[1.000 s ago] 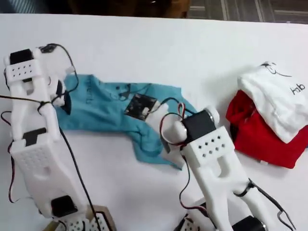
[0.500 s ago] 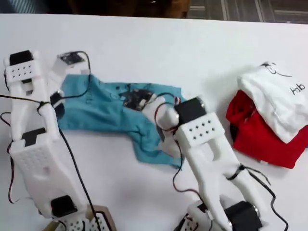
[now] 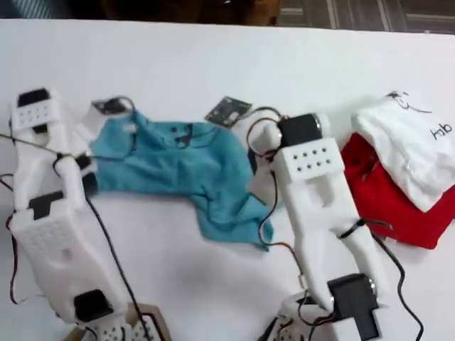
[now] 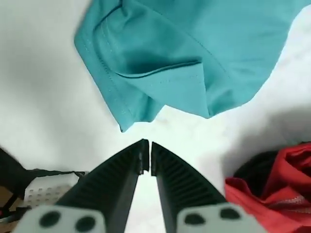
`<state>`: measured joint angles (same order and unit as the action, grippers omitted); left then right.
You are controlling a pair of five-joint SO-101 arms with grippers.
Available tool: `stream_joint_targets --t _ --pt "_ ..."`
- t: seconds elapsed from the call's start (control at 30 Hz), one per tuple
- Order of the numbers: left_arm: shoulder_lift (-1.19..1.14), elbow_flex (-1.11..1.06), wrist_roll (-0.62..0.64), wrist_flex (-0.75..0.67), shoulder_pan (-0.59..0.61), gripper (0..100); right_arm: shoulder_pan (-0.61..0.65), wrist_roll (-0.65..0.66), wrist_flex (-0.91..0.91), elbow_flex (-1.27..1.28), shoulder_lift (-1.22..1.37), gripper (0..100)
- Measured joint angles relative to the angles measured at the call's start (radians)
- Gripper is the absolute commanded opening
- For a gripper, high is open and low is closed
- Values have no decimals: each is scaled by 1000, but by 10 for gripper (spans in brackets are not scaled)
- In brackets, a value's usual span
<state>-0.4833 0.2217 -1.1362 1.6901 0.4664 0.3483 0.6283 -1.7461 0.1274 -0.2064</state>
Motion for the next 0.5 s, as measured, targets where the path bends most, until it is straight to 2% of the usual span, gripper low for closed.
stream_joint_targets --t 0.23,0.5 --pt "239 -304 109 -377 5 165 -9 0 0 0 0 18" --pt "348 -494 144 -516 5 165 -9 0 0 0 0 18"
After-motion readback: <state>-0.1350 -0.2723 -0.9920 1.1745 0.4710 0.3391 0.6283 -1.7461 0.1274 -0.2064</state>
